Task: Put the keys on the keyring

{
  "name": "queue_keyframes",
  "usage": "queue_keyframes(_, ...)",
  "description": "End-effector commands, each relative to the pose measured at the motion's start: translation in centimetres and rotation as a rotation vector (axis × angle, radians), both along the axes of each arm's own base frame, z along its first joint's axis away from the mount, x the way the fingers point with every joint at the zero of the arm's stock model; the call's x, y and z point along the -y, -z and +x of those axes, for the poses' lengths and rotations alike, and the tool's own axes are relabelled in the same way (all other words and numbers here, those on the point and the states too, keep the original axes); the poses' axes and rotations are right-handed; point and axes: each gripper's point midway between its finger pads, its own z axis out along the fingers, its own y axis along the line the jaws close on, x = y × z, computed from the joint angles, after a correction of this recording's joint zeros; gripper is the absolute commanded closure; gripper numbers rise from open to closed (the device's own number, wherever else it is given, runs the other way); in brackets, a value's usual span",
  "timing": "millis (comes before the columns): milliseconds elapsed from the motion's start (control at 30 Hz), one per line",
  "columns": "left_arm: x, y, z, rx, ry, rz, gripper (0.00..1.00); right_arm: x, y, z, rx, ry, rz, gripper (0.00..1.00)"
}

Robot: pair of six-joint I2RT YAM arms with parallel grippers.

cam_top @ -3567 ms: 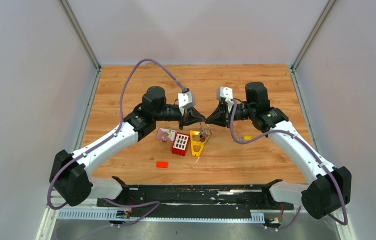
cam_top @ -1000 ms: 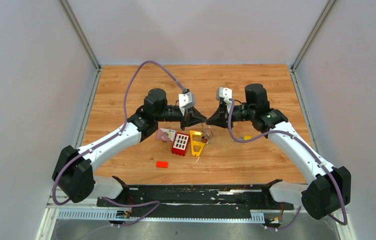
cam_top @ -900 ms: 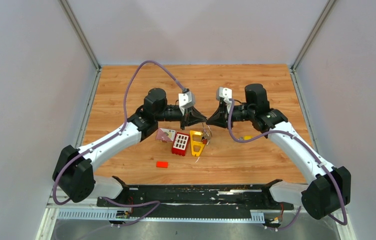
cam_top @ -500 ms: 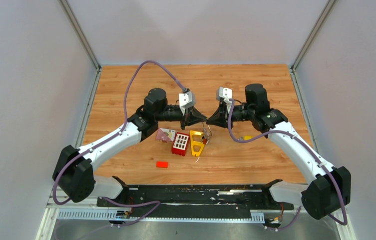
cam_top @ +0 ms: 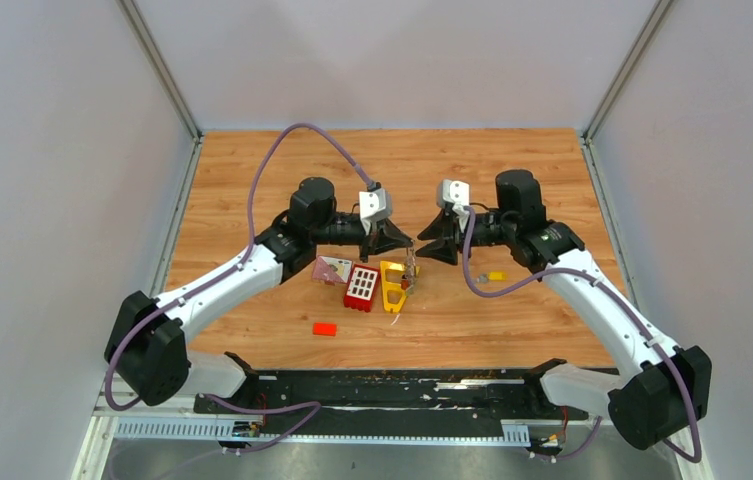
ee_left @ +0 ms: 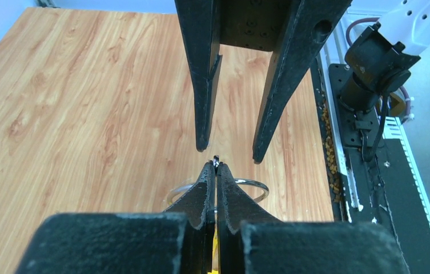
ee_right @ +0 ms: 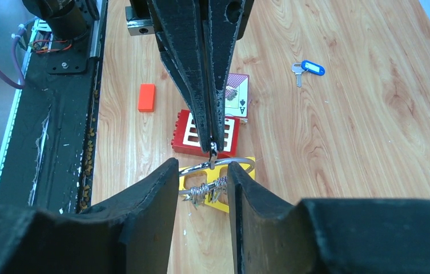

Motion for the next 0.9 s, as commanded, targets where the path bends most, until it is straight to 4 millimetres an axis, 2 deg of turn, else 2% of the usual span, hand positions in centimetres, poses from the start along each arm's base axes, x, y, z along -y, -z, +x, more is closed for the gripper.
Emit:
queue_keyframes(0,-0.5,-3.8,-0.6,0.134,0.037,-0.049,1.0,0.4,-1.0,-0.7,0.068,-0.034,0.0,0.62)
queue_keyframes(167,-1.2,-4.1,-0.9,0.176,0.055,-0.039,1.0,1.4,-1.3,0.3,0.107,0.04,-0.052,0.61)
queue_keyframes(333,-2.1,-4.5,-1.3,0.194,0.061,-0.046,1.0,4.3,-0.3,2.3,0.096,0.189,-0.175,0.58)
queue_keyframes(433,-2.4,-4.7,-1.7,0.2,0.063,-0.055,1.0,6.8,1.8,2.9,0.045,0.251,-0.264,0.58)
queue_keyframes(667,-2.6,-5.0,-2.4,0.169,0.068,-0.077,1.0,13.7,8.5,3.7,-0.111,0.347,-0.481,0.58)
queue_keyframes(767,-2.7,-5.1,-2.6,0.162,0.072,-0.081,1.0,15.6,11.5,3.4,-0.141,0.332,-0.594,0.59)
queue_keyframes(867,-2.6,-5.1,-2.8,0.151,0.08,-0.086,1.0,16.6,13.7,3.6,-0.135,0.289,-0.669,0.61)
